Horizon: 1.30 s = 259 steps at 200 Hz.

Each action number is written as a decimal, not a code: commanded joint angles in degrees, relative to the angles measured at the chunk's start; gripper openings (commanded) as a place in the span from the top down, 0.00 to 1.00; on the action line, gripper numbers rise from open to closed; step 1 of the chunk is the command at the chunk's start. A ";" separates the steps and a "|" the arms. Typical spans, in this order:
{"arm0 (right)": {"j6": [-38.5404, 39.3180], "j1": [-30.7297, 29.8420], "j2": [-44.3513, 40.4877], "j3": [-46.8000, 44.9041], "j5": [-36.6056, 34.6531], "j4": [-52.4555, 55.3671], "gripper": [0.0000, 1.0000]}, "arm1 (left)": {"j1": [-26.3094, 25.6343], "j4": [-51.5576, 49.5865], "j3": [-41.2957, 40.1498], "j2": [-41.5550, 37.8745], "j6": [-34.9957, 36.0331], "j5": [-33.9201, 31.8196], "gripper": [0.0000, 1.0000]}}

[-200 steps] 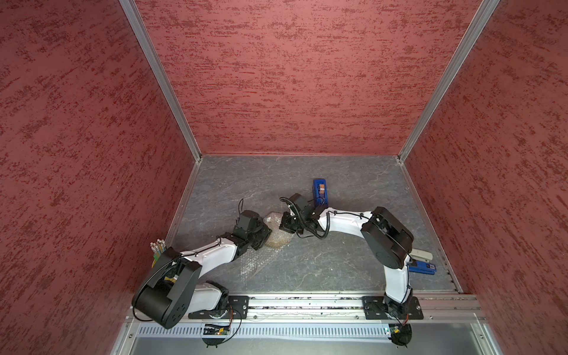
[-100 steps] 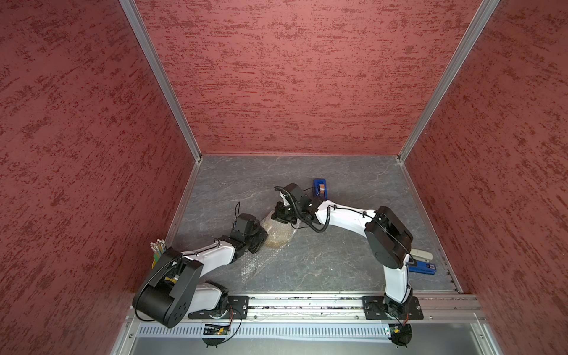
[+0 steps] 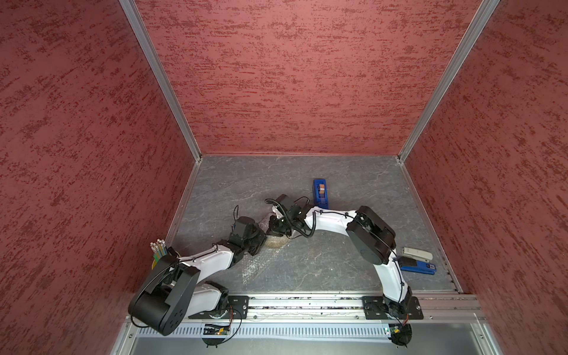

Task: Wrap dinner plates in bubble wrap
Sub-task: Wrap the plate in the bubble wrap.

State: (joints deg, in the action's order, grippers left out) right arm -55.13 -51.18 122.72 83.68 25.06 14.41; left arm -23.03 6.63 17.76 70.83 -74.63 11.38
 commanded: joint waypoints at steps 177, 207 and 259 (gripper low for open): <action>-2.17 0.11 -4.37 -7.51 -4.31 -2.97 0.93 | 4.75 3.66 5.16 11.40 1.15 1.59 0.98; 2.32 0.33 -10.80 -3.39 -10.16 3.70 0.69 | 4.75 0.98 3.35 10.00 1.72 0.65 1.00; 12.01 3.41 -10.44 9.46 -12.86 17.74 0.59 | 3.81 -0.74 2.68 7.31 2.12 -0.13 1.00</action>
State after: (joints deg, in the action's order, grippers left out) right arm -48.51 -49.36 111.02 88.66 15.49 23.24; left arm -18.94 10.55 21.69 78.54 -73.71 13.21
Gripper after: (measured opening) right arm 0.442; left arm 0.052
